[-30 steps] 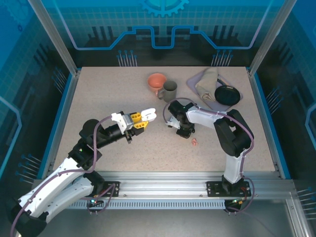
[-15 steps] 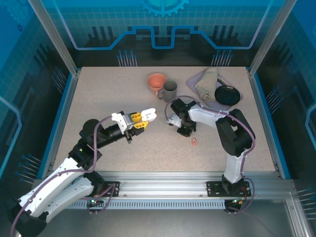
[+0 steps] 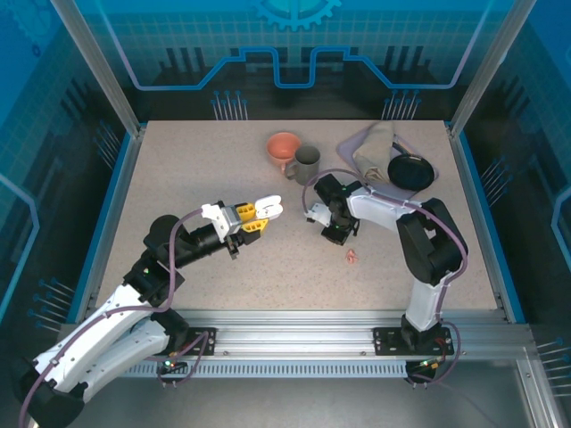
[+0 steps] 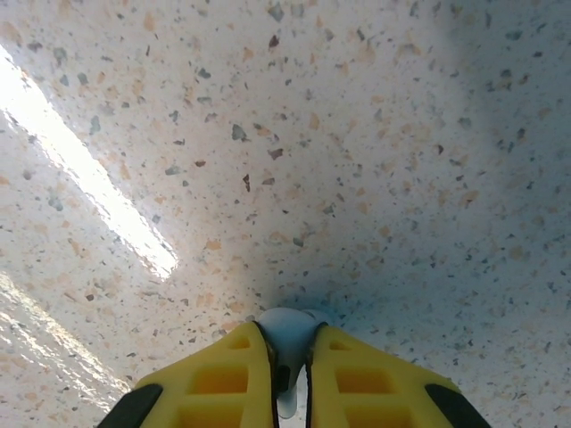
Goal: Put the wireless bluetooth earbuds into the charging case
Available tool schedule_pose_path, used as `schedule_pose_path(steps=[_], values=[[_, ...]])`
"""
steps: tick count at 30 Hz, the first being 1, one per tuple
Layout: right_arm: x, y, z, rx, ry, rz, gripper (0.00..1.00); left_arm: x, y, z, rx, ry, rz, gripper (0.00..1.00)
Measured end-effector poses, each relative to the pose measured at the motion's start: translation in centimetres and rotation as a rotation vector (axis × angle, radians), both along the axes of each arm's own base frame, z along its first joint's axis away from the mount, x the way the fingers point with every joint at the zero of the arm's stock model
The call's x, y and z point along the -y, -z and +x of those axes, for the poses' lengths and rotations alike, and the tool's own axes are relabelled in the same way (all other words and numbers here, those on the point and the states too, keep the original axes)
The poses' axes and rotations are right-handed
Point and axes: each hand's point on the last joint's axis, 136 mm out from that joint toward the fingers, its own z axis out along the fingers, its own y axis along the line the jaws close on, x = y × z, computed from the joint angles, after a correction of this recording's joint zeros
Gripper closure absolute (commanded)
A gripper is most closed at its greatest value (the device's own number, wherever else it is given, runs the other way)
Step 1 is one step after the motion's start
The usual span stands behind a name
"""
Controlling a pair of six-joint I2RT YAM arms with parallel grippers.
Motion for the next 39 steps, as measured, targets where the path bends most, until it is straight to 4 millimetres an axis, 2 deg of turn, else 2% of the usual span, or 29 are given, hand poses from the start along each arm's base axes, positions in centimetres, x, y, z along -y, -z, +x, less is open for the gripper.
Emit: schedule_pose_path(steps=[7,21,30,39], values=[[0.6,-1.7,0.4,0.041,0.067,0.095,0.89,0.0,0.0,0.0,-0.001,0.000,0.000,1.00],[0.2,-1.7,0.4,0.035,0.084,0.124,0.88,0.1,0.2,0.2,-0.007,0.000,0.004,1.00],[1.0,-0.2,-0.4,-0.009,0.093,0.076,0.76,0.1,0.2,0.2,-0.007,0.000,0.005,1.00],[1.5,-1.1,-0.4,-0.017,0.109,0.043,0.58,0.2,0.4,0.3,-0.012,0.000,0.007,1.00]])
